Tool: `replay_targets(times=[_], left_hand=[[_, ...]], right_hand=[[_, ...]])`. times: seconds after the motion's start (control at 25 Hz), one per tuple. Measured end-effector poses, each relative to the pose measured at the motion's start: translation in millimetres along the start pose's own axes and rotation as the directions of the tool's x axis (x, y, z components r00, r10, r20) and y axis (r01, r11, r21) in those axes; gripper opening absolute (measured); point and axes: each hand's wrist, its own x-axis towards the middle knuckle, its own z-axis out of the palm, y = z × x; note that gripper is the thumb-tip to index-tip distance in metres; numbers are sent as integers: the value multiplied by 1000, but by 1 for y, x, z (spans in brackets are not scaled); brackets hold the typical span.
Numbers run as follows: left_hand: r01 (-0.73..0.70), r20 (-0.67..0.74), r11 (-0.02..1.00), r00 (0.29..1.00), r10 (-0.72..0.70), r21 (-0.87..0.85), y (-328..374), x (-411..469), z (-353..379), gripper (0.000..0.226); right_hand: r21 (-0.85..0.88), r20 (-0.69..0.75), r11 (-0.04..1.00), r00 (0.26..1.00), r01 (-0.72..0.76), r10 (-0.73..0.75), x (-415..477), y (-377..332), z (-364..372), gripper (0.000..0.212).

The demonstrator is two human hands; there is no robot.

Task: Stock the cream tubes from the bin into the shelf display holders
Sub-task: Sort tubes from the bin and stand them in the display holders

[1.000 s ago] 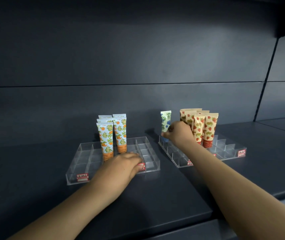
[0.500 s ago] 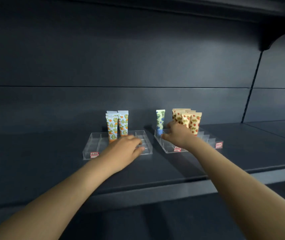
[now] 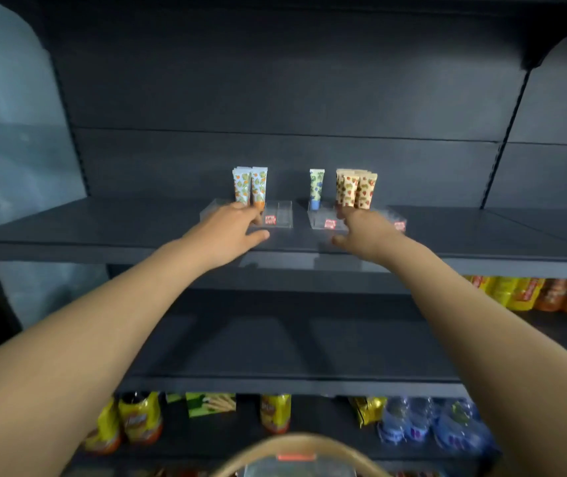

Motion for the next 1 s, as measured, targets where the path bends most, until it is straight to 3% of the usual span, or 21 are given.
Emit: replay_targets(times=[0.32, 0.52, 0.76, 1.0], left_hand=[[-16, 38, 1000, 999, 15, 19, 48, -105, 0, 41], [31, 114, 999, 993, -28, -33, 65, -168, 25, 44], [108, 266, 992, 960, -88, -61, 81, -234, 91, 44], [139, 393, 984, 916, -86, -110, 98, -271, 189, 40]], right_hand=[[83, 38, 997, 999, 12, -15, -115, -14, 20, 44], [108, 144, 994, 989, -32, 16, -191, -20, 49, 46], [102, 277, 991, 959, -86, 55, -263, -5, 124, 40], [120, 480, 988, 877, -95, 26, -300, 21, 222, 46]])
